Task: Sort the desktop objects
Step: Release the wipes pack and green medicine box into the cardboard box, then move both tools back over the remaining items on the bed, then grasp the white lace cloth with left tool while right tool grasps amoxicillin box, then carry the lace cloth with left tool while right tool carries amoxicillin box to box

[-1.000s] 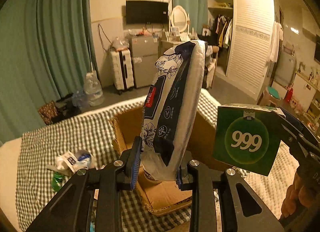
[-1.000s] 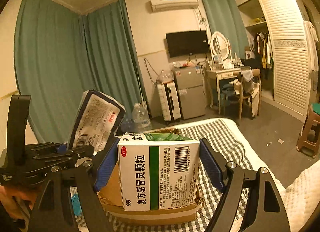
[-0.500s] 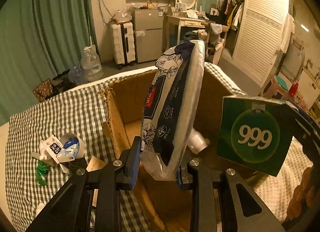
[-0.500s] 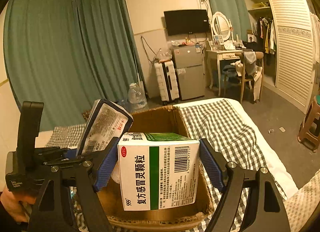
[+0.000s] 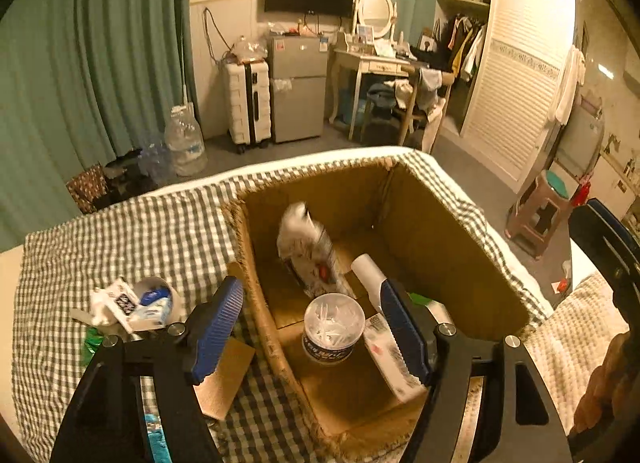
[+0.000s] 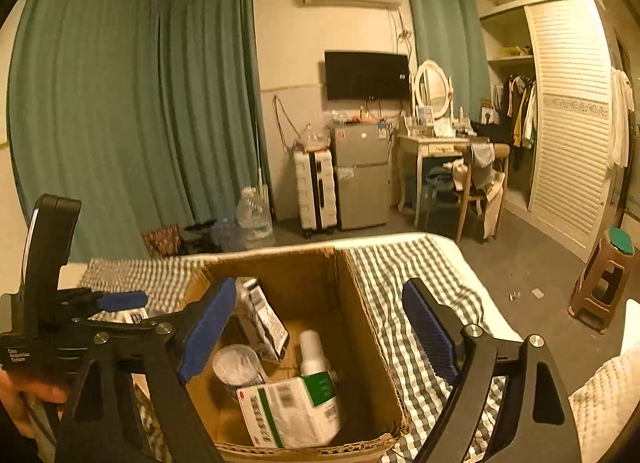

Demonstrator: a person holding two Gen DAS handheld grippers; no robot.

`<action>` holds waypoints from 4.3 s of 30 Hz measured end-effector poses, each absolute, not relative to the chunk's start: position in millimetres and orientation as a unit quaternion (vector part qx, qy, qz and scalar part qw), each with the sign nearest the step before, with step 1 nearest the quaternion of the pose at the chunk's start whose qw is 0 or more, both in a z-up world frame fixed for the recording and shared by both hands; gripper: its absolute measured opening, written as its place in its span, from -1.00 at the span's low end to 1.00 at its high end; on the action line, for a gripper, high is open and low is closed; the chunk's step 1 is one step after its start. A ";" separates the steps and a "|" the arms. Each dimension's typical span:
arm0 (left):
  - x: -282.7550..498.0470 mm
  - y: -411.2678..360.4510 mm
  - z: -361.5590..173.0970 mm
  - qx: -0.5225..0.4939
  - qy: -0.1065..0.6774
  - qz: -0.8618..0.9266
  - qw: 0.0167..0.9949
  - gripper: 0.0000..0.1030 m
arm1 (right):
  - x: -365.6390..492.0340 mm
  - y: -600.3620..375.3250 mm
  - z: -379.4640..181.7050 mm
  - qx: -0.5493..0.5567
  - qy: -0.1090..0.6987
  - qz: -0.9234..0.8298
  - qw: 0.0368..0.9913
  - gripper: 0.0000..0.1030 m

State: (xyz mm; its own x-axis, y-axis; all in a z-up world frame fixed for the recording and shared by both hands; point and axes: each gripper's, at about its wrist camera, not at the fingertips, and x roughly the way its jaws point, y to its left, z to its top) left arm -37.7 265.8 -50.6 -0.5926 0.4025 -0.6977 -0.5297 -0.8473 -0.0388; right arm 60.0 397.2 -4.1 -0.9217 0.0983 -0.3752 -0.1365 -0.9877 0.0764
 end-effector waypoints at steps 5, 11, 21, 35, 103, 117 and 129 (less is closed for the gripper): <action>-23.9 239.6 -15.5 -0.339 0.078 0.904 0.250 0.55 | 74.3 384.2 16.9 -0.162 0.055 0.984 0.049 0.70; -0.9 192.4 22.2 -0.302 0.064 0.924 0.226 0.71 | 98.4 363.6 40.2 -0.123 0.071 0.989 0.046 0.75; 30.4 93.8 69.3 -0.250 0.036 0.951 0.179 0.92 | 130.0 330.5 68.4 -0.086 0.098 0.991 0.018 0.84; 29.8 -47.0 81.3 -0.222 -0.026 0.970 0.094 1.00 | 135.5 236.3 83.3 -0.070 0.049 0.996 -0.011 0.99; -89.0 15.1 -252.5 -0.638 0.037 0.754 0.151 -0.60 | -98.8 128.5 -222.6 -0.451 -0.108 0.886 -0.024 0.38; -71.6 6.4 -165.7 -0.533 0.017 0.826 0.180 -0.67 | -60.1 148.9 -174.5 -0.411 -0.038 0.911 -0.002 -0.34; -49.6 -12.2 -108.5 -0.434 0.007 0.887 0.154 -0.67 | -5.4 140.0 -113.6 -0.346 -0.007 0.937 -0.041 -0.46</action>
